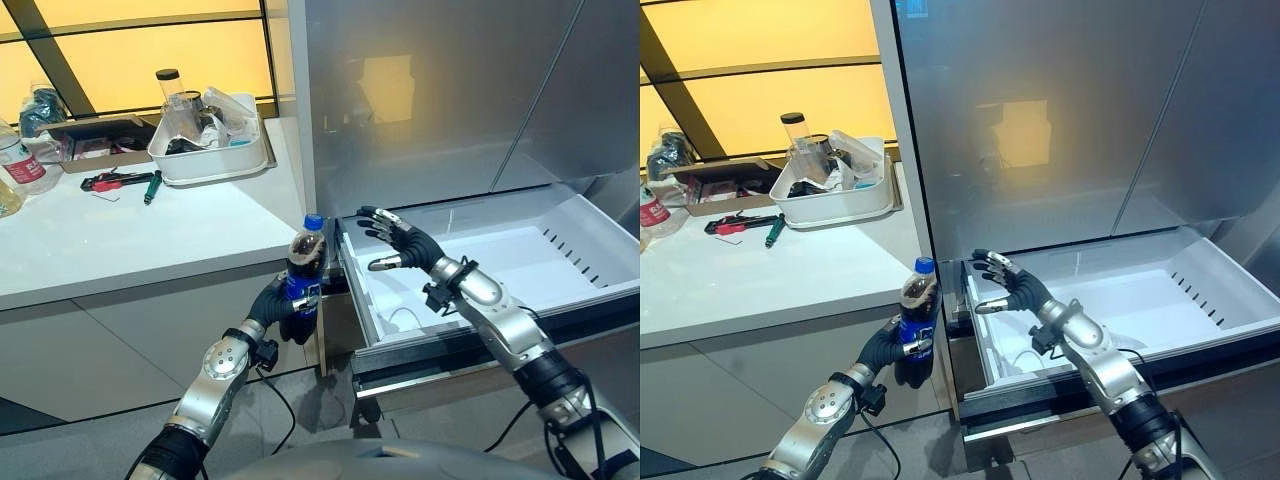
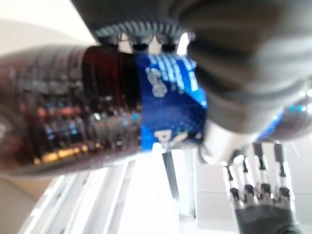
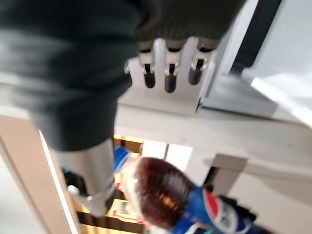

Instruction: Take the drinks into the refrigerator

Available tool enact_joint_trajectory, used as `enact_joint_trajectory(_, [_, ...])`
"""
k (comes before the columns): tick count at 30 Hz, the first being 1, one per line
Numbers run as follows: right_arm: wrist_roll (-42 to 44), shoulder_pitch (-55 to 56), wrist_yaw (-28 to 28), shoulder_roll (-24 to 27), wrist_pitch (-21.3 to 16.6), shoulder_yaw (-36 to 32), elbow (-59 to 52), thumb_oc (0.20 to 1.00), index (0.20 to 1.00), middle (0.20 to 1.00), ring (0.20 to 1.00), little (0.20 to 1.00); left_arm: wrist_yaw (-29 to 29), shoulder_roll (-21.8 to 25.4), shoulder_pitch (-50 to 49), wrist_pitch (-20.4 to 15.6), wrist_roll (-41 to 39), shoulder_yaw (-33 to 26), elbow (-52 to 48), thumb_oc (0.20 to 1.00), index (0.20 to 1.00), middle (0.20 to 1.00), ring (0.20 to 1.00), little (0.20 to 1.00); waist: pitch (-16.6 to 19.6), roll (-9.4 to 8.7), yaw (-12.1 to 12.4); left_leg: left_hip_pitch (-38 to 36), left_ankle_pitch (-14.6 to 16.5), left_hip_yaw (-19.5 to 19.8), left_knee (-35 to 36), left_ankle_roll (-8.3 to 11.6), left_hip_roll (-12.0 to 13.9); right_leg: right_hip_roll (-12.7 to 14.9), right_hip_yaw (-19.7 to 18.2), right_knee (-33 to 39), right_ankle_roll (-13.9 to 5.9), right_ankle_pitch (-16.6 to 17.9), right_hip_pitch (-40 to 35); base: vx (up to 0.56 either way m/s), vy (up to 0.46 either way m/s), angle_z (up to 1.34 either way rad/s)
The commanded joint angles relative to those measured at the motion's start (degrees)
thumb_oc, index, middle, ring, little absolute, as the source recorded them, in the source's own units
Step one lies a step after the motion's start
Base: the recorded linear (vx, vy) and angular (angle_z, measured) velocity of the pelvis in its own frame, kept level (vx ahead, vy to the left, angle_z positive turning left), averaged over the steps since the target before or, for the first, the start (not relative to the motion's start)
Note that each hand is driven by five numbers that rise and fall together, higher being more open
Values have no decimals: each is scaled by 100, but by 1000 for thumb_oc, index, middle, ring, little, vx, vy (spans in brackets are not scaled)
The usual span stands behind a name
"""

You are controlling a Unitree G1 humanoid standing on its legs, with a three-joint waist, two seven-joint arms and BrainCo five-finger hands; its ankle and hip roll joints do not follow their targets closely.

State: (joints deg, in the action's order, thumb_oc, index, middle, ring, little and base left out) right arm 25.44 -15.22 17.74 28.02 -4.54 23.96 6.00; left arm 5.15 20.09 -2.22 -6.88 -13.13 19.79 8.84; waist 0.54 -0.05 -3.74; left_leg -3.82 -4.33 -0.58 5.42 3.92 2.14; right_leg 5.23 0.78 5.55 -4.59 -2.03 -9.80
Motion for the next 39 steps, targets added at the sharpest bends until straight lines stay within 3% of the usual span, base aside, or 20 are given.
enact_joint_trajectory(1, [-48,-642,-383,-206,-258,-9,140,1000,1000,1000,1000,1000,-414,-197,1202,-794,3,-12,164,200,200,200,200,200,137,-68,85,-443,894,-105,-42,-371,-278,-87,64,-55,-53,180,270,0,0,0])
enact_joint_trajectory(4, [339,-607,-506,-563,-237,45,189,1000,1000,1000,1000,1000,-579,-107,1539,-851,297,144,115,200,200,200,200,200,119,-55,68,-439,884,-101,-42,-373,-277,-84,80,-55,-51,180,266,1,0,2])
enact_joint_trajectory(16, [969,-1187,-553,-1017,-274,639,-297,1000,1000,1000,1000,1000,-1116,-53,1941,-1066,972,416,-397,200,200,200,200,200,131,-43,62,-451,902,-100,-42,-366,-264,-74,84,-55,-41,165,244,2,0,2])
enact_joint_trajectory(30, [1550,-2183,-891,-1744,-160,1359,961,1000,1000,1000,1000,1000,-1287,-65,2337,-1032,933,897,-216,200,200,200,200,200,165,-72,115,-495,919,-103,-42,-364,-254,-88,77,-55,-29,156,212,0,0,0])
enact_joint_trajectory(31, [1536,-2230,-911,-1769,-159,1389,1050,423,423,423,423,423,-1290,-66,2357,-1025,917,926,-202,200,200,200,200,200,162,-78,119,-495,922,-103,-42,-366,-258,-87,78,-55,-28,154,210,0,0,0])
enact_joint_trajectory(32, [1529,-2249,-959,-1781,-168,1379,1099,200,200,200,200,200,-1300,-67,2372,-1017,911,938,-183,200,200,200,200,200,159,-80,123,-496,920,-104,-42,-367,-262,-83,81,-55,-28,155,208,0,0,0])
enact_joint_trajectory(39, [1389,-2136,-1067,-1611,-226,1216,838,200,200,200,200,200,-1327,-63,2282,-991,746,807,-172,200,200,200,200,200,132,-99,133,-481,919,-72,-42,-379,-279,-67,101,-62,-38,159,215,0,0,0])
